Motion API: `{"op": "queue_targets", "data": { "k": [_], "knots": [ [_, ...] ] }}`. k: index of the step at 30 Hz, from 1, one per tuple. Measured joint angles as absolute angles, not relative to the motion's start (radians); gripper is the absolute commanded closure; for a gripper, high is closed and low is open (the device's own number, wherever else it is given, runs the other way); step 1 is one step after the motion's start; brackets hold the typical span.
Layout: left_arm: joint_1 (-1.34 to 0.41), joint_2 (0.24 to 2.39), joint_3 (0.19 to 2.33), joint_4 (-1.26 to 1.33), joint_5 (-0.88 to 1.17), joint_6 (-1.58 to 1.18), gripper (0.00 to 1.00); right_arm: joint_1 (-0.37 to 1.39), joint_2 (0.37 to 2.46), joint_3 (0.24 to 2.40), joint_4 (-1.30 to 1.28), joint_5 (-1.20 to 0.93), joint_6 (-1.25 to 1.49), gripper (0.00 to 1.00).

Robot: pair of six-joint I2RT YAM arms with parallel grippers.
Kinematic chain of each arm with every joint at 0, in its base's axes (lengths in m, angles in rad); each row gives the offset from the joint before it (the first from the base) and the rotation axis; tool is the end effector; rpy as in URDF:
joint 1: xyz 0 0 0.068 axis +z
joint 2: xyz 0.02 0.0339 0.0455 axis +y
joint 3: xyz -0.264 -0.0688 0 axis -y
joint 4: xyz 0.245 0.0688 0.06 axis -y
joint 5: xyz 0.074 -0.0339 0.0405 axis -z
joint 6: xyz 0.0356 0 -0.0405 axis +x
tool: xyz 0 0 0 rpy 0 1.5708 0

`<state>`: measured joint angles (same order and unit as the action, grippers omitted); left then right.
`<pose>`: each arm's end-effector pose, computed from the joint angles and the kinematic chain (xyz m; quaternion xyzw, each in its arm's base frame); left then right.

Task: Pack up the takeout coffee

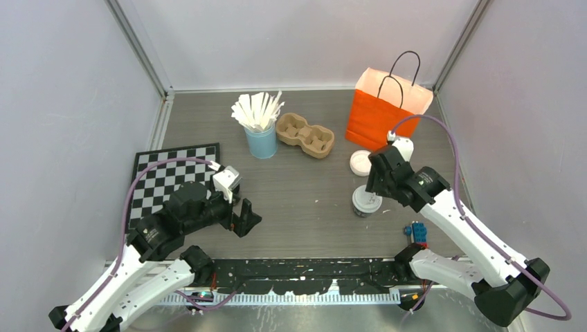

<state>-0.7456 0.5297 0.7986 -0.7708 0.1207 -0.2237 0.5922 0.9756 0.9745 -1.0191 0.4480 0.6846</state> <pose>0.0767 -0.0766 0.3172 0.2513 0.8220 -0.2828 0.4257 0.1518 0.0835 0.3014 0.1037 0.9345 -0.0137 0.3402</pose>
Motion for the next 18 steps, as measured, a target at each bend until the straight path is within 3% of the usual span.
{"op": "queue_targets", "data": {
  "k": [7, 18],
  "knots": [
    [-0.746, 0.517, 0.794, -0.772, 0.103, -0.228, 0.0, 0.592, 1.124, 1.074, -0.826, 0.44, 0.524, 0.54],
    [-0.746, 0.458, 0.778, -0.77, 0.099, -0.232, 0.0, 0.549, 1.68, 1.182, -0.563, 0.431, 0.248, 0.6]
  ]
}}
